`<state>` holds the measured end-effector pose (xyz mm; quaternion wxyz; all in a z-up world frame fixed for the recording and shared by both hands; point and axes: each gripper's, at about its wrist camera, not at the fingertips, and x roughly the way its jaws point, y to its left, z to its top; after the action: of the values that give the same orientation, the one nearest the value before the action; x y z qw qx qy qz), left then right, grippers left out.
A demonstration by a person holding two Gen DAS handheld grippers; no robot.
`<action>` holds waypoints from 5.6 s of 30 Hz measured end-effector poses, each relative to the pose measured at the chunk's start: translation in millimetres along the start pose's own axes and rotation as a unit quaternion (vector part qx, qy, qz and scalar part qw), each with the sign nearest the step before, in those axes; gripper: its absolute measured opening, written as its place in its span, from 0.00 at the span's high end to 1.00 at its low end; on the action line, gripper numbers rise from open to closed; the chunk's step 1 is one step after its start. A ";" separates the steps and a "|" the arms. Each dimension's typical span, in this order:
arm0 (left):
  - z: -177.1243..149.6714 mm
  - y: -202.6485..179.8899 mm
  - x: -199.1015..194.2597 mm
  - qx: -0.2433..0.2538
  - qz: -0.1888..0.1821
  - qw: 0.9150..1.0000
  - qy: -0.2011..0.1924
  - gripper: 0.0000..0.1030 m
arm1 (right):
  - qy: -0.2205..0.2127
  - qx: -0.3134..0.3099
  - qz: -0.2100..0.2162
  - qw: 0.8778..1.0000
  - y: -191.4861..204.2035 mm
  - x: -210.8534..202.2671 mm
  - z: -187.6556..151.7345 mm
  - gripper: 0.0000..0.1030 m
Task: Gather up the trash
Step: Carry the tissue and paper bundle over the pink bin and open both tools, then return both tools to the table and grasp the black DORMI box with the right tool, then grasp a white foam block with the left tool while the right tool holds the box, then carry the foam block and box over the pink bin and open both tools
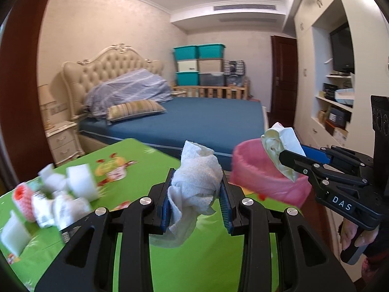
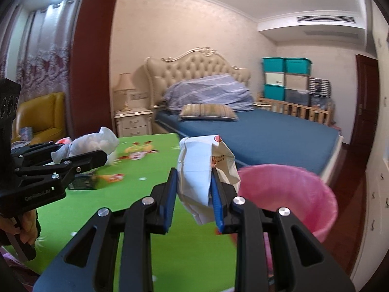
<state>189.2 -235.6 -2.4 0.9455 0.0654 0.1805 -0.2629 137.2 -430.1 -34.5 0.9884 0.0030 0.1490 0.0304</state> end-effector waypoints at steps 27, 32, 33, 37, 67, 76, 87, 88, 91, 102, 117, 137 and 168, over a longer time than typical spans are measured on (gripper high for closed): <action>49.6 -123.1 181.6 0.008 -0.141 0.988 0.070 0.53 | 0.020 0.067 -0.049 0.996 -151.1 53.0 -32.2 0.38; 47.6 -111.7 177.0 0.014 -0.098 0.994 0.048 0.15 | 0.009 0.085 -0.062 0.994 -164.5 37.4 -39.7 0.35; 45.4 -105.7 171.9 0.011 -0.088 0.995 0.045 0.12 | 0.008 0.085 -0.067 0.994 -164.3 32.8 -41.0 0.35; 32.9 -75.4 145.4 -0.002 -0.054 0.997 0.046 0.09 | 0.005 0.093 -0.077 0.993 -160.7 15.8 -45.3 0.30; -75.1 170.3 -96.5 -0.093 0.209 0.972 0.056 0.08 | 0.119 -0.002 0.141 0.983 159.6 75.1 -31.0 0.15; -88.4 232.8 -152.9 -0.123 0.282 0.951 0.036 0.08 | 0.168 -0.064 0.181 0.967 249.6 100.3 -29.6 0.15; -109.9 260.6 -181.6 -0.159 0.292 0.943 0.023 0.08 | 0.239 -0.056 0.151 0.958 297.2 173.8 -16.5 0.15; -110.6 263.0 -182.8 -0.162 0.291 0.943 0.023 0.08 | 0.242 -0.048 0.141 0.959 296.5 181.8 -13.9 0.15; -112.5 270.4 -185.4 -0.169 0.293 0.941 0.021 0.08 | 0.252 -0.030 0.111 0.961 295.2 204.5 -7.6 0.15; -109.1 286.2 -159.9 -0.181 0.286 0.940 0.048 0.08 | 0.236 -0.052 0.098 0.965 287.9 203.3 -5.4 0.58; -100.4 322.8 -82.6 -0.211 0.281 0.928 0.123 0.09 | 0.212 -0.024 0.161 0.964 241.1 147.0 -17.6 0.63; -98.7 223.8 -95.5 -0.099 0.209 0.966 0.111 0.68 | 0.182 -0.038 0.175 0.967 237.7 103.5 -23.9 0.63; -72.6 116.5 -130.0 -0.061 0.172 0.983 0.010 0.67 | 0.068 -0.042 0.171 0.982 190.1 23.3 -9.8 0.62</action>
<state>124.0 -58.8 -17.4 0.9770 0.0403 0.1919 -0.0839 145.3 -238.9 -47.9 0.9553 -0.0154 0.2119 0.2057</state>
